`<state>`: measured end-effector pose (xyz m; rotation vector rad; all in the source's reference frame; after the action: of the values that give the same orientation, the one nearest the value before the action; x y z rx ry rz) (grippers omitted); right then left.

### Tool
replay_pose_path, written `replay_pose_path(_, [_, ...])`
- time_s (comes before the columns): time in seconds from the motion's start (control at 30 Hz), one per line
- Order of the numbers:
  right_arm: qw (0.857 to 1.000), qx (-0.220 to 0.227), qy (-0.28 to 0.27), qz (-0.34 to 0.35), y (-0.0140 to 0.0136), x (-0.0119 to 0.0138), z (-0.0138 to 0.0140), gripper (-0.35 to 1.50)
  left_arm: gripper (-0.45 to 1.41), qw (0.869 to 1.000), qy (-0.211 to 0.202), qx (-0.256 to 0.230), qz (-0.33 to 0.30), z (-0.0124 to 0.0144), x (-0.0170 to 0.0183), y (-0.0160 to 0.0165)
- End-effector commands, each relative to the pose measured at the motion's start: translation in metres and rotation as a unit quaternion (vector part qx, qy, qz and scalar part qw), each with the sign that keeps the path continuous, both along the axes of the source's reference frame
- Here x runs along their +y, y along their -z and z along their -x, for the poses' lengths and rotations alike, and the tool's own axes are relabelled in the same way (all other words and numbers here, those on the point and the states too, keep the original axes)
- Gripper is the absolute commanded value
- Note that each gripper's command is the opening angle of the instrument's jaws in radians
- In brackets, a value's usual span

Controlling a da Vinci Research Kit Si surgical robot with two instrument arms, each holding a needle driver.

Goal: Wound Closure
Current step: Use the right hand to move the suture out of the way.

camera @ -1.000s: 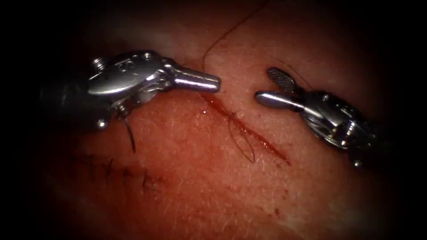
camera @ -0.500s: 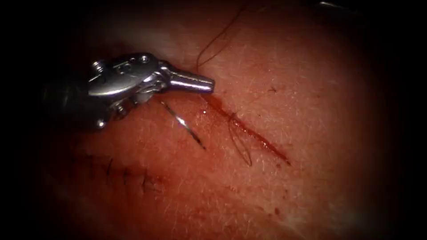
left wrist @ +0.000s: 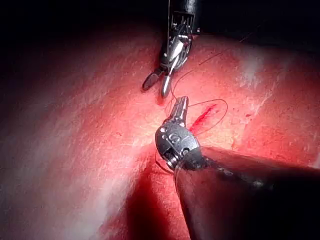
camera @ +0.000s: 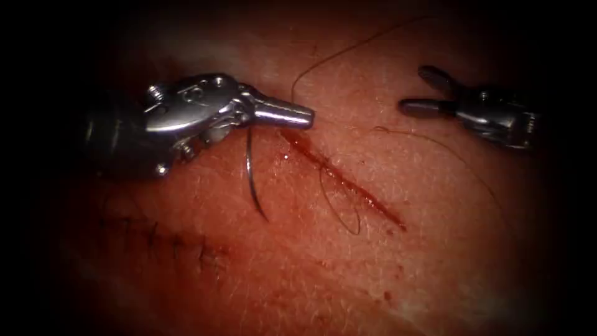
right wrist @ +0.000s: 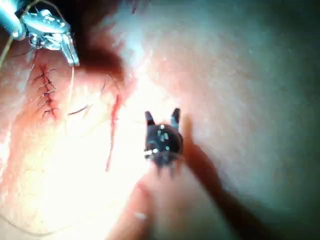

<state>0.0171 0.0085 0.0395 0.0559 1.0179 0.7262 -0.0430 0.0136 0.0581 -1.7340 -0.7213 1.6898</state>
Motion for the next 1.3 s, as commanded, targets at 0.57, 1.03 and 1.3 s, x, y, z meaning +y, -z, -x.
replay_pose_path(0.57, [0.999, 0.026, 0.004, -0.026, 0.0066, -0.0018, 0.0024, 1.21, -0.45, 0.999, -0.018, 0.032, 0.008, 0.0005, -0.0028, -0.0034])
replay_pose_path(1.03, [0.986, -0.065, 0.154, -0.016, 0.0084, -0.0022, -0.0057, 1.1, -0.45, 0.999, -0.018, 0.049, 0.011, -0.0029, -0.0065, -0.0024])
replay_pose_path(1.3, [0.963, -0.108, 0.248, -0.02, 0.0072, -0.0019, -0.0104, 0.81, -0.45, 0.998, -0.016, 0.052, 0.011, -0.0039, -0.0071, -0.002])
